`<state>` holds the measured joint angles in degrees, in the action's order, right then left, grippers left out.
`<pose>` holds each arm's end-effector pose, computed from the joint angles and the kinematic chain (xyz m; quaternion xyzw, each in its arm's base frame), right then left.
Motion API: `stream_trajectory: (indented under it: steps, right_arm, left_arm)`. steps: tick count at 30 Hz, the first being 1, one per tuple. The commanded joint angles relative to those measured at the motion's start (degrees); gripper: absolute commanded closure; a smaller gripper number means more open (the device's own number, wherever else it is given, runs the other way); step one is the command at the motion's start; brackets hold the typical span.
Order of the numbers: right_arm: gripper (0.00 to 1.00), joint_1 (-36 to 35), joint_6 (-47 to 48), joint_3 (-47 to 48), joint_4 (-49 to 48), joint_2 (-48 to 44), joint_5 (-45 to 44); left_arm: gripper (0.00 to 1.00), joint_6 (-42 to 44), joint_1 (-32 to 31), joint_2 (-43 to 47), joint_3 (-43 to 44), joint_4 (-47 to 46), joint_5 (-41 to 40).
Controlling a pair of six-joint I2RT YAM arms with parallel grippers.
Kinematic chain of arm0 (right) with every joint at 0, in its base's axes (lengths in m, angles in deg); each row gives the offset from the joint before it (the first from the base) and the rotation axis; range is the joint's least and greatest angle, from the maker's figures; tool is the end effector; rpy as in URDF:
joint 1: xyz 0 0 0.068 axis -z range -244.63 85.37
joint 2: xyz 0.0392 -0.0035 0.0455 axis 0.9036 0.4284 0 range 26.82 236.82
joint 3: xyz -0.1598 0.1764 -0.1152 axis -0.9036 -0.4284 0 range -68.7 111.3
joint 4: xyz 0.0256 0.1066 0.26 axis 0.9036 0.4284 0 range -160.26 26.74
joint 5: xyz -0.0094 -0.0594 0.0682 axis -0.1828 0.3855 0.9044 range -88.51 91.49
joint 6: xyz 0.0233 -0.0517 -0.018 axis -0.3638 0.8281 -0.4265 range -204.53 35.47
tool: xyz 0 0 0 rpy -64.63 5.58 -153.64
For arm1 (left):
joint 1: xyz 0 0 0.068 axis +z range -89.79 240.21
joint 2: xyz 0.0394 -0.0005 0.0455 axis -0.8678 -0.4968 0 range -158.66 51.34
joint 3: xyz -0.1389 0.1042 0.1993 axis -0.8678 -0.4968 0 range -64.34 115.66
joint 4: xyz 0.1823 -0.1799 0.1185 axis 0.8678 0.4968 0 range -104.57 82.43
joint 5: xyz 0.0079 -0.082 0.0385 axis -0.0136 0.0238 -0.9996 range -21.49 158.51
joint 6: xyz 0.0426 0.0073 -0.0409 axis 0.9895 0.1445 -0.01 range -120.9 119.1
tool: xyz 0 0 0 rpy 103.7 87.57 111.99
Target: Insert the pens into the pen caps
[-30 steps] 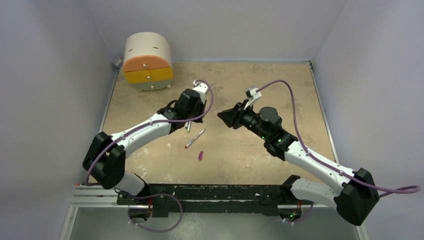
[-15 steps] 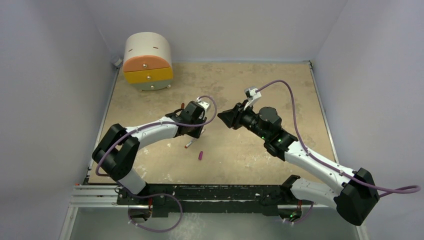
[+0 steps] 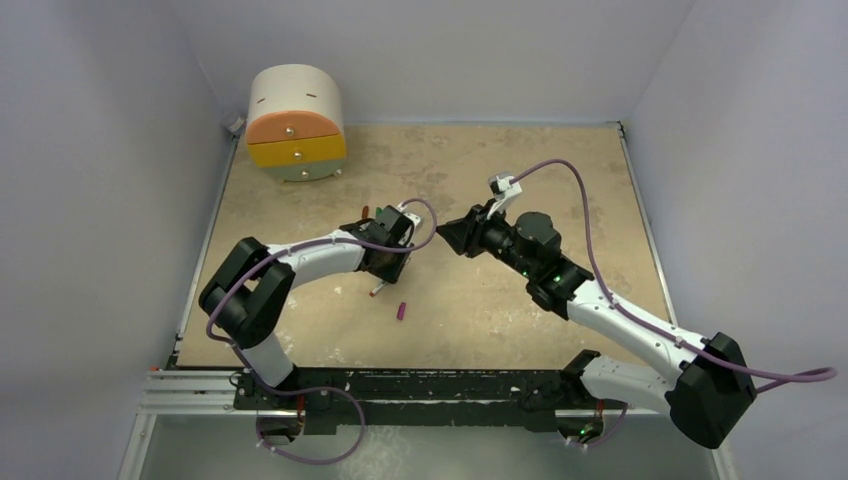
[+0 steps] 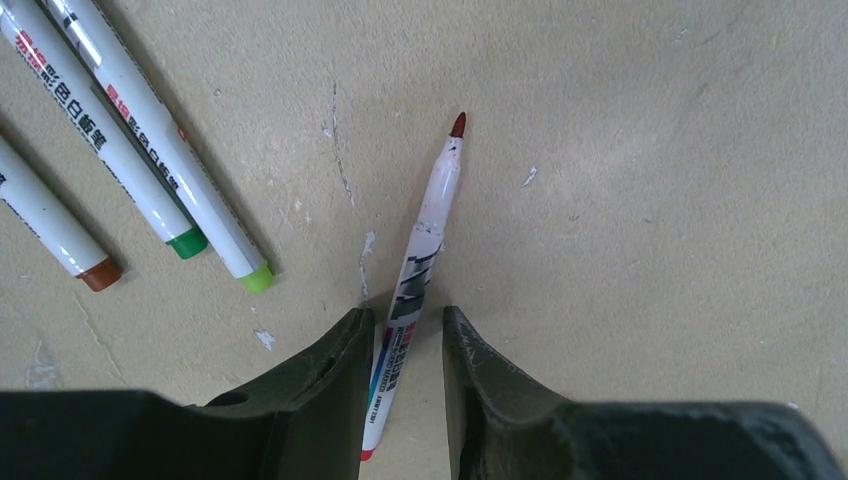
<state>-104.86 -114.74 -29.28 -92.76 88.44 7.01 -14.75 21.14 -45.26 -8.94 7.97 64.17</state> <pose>0.2156 0.1878 0.2934 -0.0955 0.6988 0.4361 0.5589 0.2675 -0.2127 0.1309 0.2041 0.9516 -0.0682 0.2196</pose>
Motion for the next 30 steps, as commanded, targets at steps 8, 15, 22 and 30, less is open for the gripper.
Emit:
stream_trajectory:
  steps: [8, 15, 22, 30]
  right_arm:
    - [0.68, 0.5, -0.7, 1.7, -1.9, -2.8, -1.3]
    - [0.65, 1.3, 0.4, 3.0, 1.4, -6.9, -4.2]
    - [0.64, 1.3, 3.0, 5.4, 14.4, -7.4, -20.6]
    - [0.64, 1.2, 1.3, 0.3, 19.8, -11.0, -24.4]
  left_arm:
    - [0.78, 1.6, -0.6, -4.6, 2.1, 2.8, 0.6]
    - [1.0, 2.1, -0.9, -3.7, 2.4, 2.7, 2.6]
    - [1.0, 1.7, -0.9, -1.3, 2.4, 1.7, 2.6]
    - [1.0, 0.6, -0.9, 10.0, 1.5, -7.0, -0.2]
